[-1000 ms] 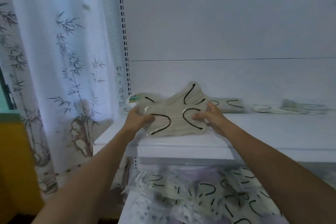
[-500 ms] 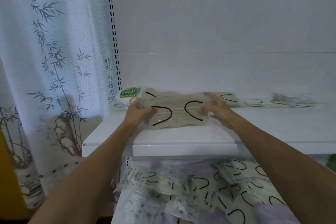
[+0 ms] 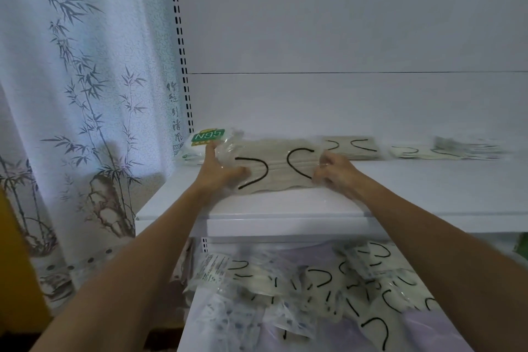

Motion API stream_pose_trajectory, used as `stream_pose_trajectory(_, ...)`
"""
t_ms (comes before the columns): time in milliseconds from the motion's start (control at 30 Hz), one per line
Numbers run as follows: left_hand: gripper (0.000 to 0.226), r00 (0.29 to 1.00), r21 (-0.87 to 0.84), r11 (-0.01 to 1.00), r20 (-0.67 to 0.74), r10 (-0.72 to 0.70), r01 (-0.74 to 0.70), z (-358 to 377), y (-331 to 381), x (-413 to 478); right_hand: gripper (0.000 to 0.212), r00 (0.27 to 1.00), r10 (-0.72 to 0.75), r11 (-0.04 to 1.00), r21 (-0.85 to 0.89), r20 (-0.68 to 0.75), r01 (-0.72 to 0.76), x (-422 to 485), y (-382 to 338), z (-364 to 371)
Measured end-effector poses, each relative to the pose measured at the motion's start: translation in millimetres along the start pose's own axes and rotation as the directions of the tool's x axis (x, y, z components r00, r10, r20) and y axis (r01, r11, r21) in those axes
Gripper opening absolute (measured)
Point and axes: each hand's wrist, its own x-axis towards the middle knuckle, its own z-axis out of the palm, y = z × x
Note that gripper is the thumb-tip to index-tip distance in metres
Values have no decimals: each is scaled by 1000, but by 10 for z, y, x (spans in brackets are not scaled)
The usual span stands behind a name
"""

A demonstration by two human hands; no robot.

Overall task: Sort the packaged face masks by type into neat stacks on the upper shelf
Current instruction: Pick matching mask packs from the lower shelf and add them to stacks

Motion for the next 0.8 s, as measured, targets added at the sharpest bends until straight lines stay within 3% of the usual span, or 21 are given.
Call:
stream_pose_trajectory(67, 62, 999, 19, 1000, -33, -20, 21, -34, -40, 5, 35, 998, -13, 1000, 5, -58, 14, 8, -16, 18)
stream_pose_trajectory(167, 53, 992, 105, 993, -113, 59, -47, -62, 17, 123, 25, 988, -52, 996, 59, -144, 61, 72, -123, 12)
stream_pose_trajectory(267, 44, 992, 230, 970, -87, 97, -75, -21, 19, 190, 26, 993, -56, 998, 18, -107, 58, 50, -121, 31)
stream_pose_trajectory(367, 39, 1000, 286, 958, -31, 1, 8, -11, -129, 146, 23, 997, -59, 998, -9, -39, 59, -31, -36, 83)
stream_pose_trajectory(500, 39, 994, 427, 903, -113, -4, 52, 7, -201, 162, 11, 990, -60, 996, 54, -124, 67, 57, 7, 80)
stream_pose_trajectory(567, 45, 990, 430, 903, -134, 33, 28, 43, -203, 187, 38, 978, -68, 998, 3, -199, 70, 122, 76, 94)
stream_pose_trajectory(700, 67, 969, 437, 896, -175, 173, -81, 169, -197, 189, 65, 926, -232, 968, -169, -298, 187, 135, 190, 70)
stream_pose_trajectory(800, 43, 950, 550, 817, -125, 285, -172, 319, -206, 271, 71, 905, -351, 880, -416, -240, 231, 166, 255, -72)
